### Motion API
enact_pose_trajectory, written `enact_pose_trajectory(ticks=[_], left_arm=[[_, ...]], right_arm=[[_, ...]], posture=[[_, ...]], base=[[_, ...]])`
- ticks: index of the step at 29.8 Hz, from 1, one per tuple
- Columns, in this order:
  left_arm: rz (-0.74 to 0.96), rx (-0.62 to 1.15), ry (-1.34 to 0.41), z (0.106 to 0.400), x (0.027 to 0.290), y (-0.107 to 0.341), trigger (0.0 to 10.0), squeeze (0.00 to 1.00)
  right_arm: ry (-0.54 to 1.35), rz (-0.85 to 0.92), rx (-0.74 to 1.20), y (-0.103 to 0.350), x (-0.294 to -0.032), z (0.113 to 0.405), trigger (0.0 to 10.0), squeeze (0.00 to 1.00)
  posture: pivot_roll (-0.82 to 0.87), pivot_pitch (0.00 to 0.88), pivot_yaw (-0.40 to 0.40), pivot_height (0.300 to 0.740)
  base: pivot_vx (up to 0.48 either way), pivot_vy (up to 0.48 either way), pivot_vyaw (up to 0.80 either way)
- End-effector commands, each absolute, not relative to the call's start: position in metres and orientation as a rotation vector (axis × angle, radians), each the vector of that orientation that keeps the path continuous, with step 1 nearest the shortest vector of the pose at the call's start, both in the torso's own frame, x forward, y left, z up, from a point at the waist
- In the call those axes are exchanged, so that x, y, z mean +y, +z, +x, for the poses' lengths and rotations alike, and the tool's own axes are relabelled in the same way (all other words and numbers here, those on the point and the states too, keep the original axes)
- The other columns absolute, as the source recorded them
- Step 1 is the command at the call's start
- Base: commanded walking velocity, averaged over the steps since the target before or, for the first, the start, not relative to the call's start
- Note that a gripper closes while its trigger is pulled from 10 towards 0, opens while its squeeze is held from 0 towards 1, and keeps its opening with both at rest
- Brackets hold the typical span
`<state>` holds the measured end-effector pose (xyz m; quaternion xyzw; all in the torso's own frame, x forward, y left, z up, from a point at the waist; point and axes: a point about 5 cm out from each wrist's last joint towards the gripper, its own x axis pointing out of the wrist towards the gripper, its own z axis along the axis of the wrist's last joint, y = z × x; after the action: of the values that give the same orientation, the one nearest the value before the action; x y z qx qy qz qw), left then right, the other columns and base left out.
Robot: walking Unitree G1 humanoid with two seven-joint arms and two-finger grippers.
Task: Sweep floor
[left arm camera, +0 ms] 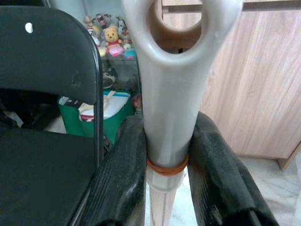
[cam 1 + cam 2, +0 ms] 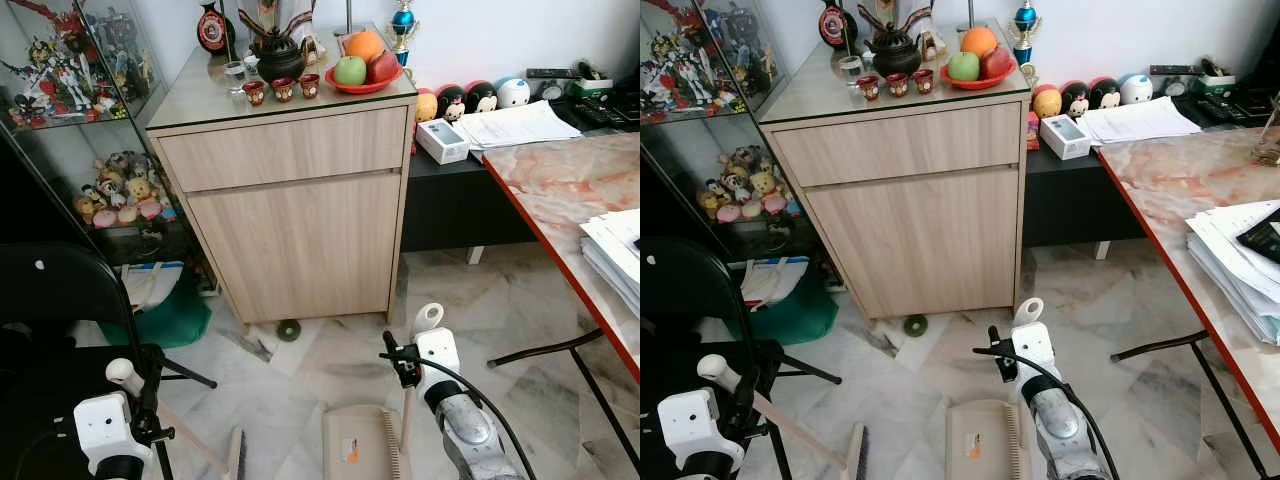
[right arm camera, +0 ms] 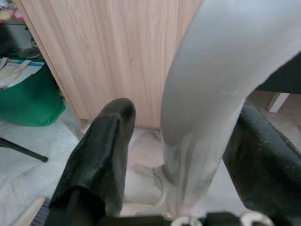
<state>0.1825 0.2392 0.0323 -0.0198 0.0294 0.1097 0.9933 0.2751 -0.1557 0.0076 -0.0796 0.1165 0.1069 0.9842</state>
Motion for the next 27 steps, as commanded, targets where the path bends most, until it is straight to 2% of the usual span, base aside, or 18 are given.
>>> enact_pose_trajectory(ticks=[1,27], left_arm=[[-0.019,0.029,0.224,0.1832,0.2408,0.0368,10.0,0.00],[-0.023,0.028,0.214,0.1860,0.2386,0.0367,10.0,0.00]], right_arm=[[0.227,-0.154,0.227,0.0084,-0.1515,0.2765,0.0,0.00],[0.247,-0.151,0.206,0.0109,-0.1478,0.2776,0.0,0.00]], posture=[[-0.19,0.014,0.126,0.740],[-0.19,0.007,0.132,0.740]], base=[[0.000,0.000,0.00],[0.000,0.000,0.00]])
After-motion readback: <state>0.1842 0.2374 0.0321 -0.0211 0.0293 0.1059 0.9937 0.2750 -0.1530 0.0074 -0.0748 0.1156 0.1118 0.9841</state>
